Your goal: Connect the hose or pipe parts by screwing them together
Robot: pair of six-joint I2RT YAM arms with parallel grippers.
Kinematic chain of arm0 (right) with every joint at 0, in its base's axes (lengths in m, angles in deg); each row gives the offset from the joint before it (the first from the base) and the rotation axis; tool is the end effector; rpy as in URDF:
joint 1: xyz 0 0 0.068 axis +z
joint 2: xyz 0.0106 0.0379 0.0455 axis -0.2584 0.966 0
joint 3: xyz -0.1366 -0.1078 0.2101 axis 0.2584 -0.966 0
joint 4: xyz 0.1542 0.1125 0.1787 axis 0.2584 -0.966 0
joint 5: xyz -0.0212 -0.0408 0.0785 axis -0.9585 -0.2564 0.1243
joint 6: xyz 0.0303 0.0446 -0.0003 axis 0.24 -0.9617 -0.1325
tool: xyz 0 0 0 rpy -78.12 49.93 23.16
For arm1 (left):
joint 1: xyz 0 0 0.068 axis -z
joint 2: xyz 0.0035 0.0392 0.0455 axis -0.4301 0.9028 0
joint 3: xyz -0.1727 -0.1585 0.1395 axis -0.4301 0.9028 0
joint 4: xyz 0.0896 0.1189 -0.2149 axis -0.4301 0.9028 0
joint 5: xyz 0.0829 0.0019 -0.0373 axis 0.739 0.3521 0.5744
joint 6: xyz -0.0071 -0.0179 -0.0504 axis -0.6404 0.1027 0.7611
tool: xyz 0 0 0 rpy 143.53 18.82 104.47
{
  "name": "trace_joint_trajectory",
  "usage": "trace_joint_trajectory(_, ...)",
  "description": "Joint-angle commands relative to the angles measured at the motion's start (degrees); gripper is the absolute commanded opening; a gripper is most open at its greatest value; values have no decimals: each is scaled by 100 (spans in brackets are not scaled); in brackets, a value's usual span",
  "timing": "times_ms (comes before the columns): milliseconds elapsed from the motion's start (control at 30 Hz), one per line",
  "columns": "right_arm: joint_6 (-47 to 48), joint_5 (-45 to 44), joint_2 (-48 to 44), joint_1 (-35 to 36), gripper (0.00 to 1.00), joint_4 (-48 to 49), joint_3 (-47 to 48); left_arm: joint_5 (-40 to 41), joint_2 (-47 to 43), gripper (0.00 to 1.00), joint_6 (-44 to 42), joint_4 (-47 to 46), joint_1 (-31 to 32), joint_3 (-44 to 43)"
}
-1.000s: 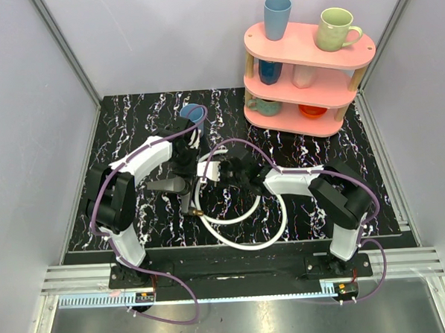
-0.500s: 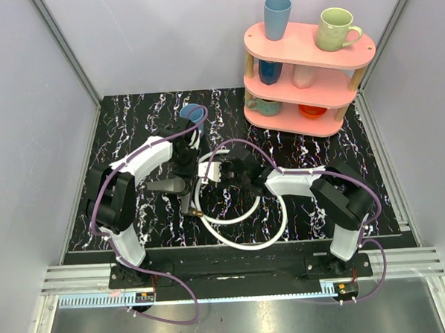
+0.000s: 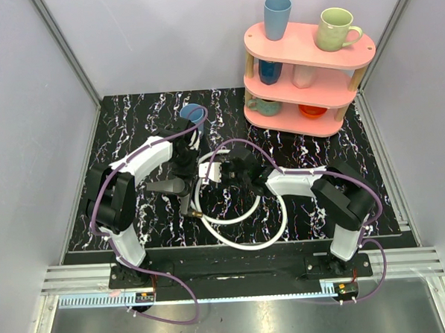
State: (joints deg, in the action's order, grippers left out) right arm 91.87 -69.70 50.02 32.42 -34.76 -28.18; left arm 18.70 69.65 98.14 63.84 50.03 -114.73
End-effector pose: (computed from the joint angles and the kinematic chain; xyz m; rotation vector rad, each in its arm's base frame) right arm 0.2541 0.2877 0.1787 -1.6379 1.2976 0.2188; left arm 0.3167 -0.1467 0.2087 0.3681 2.8556 -0.1930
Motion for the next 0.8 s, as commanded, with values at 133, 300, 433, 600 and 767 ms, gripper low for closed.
trace_joint_trajectory(133,-195,364,-336,50,0,346,193,-273,-110,0,44,-150,84,-168)
trace_joint_trajectory(300,-274,223,-300,85,0,171,334,-247,-84,0,88,-159,76,-177)
trace_joint_trajectory(433,-344,214,-300,112,0,100,378,-212,-84,0,114,-194,76,-159)
trace_joint_trajectory(600,-424,258,-292,129,0,30,431,-167,-92,0,132,-211,93,-168)
trace_joint_trajectory(767,-476,276,-230,138,0,-5,509,-88,-83,0,149,-203,102,-168)
